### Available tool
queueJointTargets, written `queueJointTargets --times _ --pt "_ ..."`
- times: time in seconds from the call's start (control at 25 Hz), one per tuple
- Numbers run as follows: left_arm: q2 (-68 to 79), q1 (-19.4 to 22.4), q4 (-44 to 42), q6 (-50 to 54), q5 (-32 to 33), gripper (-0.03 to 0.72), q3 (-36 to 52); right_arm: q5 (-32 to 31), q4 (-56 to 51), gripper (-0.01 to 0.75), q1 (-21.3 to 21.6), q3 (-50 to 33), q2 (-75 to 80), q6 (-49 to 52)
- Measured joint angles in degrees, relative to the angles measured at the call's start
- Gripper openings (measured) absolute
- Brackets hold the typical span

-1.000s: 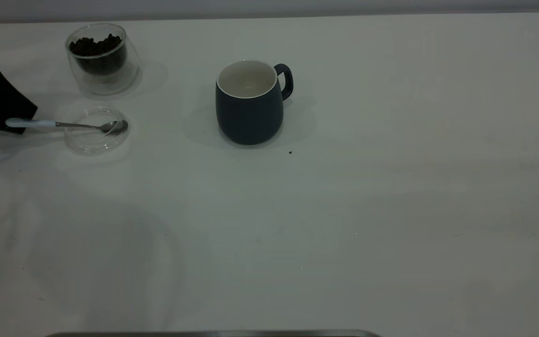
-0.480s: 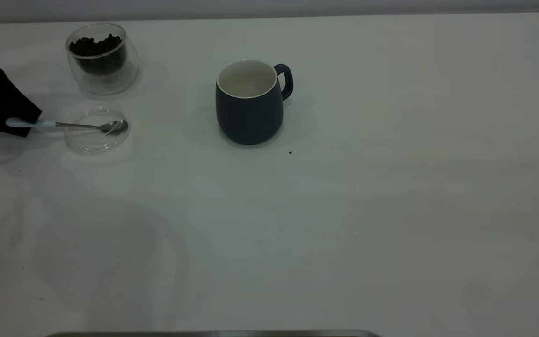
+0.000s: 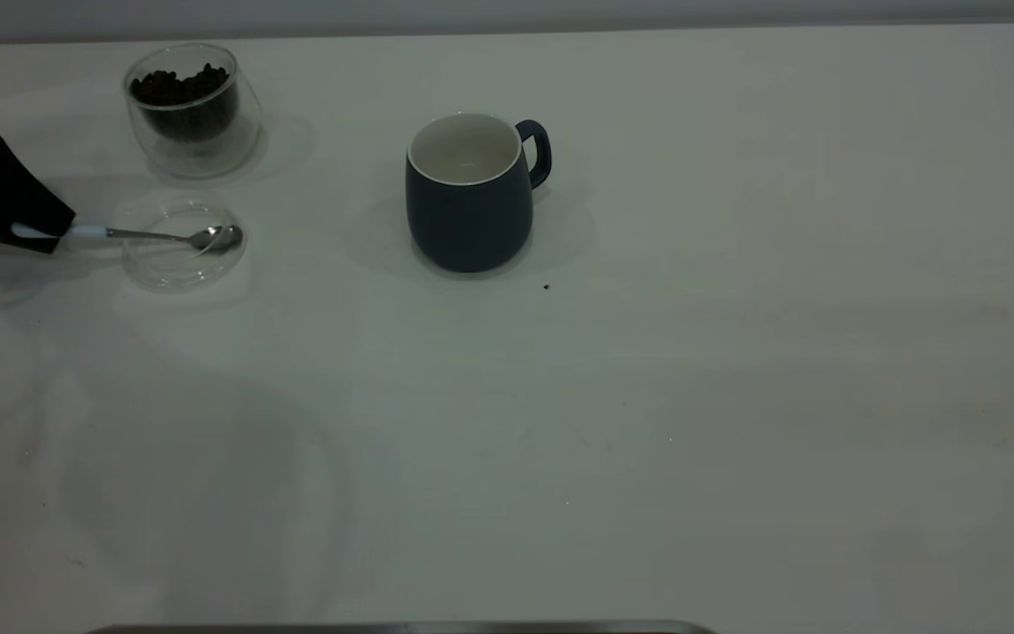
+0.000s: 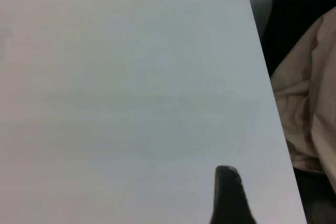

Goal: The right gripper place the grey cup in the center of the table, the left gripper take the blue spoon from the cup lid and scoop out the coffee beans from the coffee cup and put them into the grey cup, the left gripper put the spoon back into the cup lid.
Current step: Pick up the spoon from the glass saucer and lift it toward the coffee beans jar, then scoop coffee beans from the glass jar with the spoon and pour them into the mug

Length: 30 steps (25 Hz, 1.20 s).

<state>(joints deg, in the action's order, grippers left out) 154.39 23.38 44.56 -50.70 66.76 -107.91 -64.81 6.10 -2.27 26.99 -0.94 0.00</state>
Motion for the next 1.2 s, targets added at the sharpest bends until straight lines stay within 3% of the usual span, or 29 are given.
queueJointTargets --times 0.12,0.4,0.6,0.92,1.2 --pt "0.00 0.00 1.29 -0.05 0.00 0.203 0.00 0.00 0.00 0.453 0.00 0.00 0.00 0.00" --pt "-0.65 0.06 1.86 4.86 0.00 0.199 0.00 0.00 0.00 0.453 0.00 0.00 0.00 0.00" --pt "-4.65 0.06 1.29 6.49 0.00 0.133 0.00 0.00 0.00 0.453 0.00 0.00 0.00 0.00" --pt "-10.94 0.06 0.63 12.80 0.00 0.133 0.00 0.00 0.00 0.453 0.00 0.00 0.00 0.00" --pt "-16.61 -0.53 5.98 13.38 0.00 0.133 0.00 0.00 0.00 0.453 0.00 0.00 0.00 0.00"
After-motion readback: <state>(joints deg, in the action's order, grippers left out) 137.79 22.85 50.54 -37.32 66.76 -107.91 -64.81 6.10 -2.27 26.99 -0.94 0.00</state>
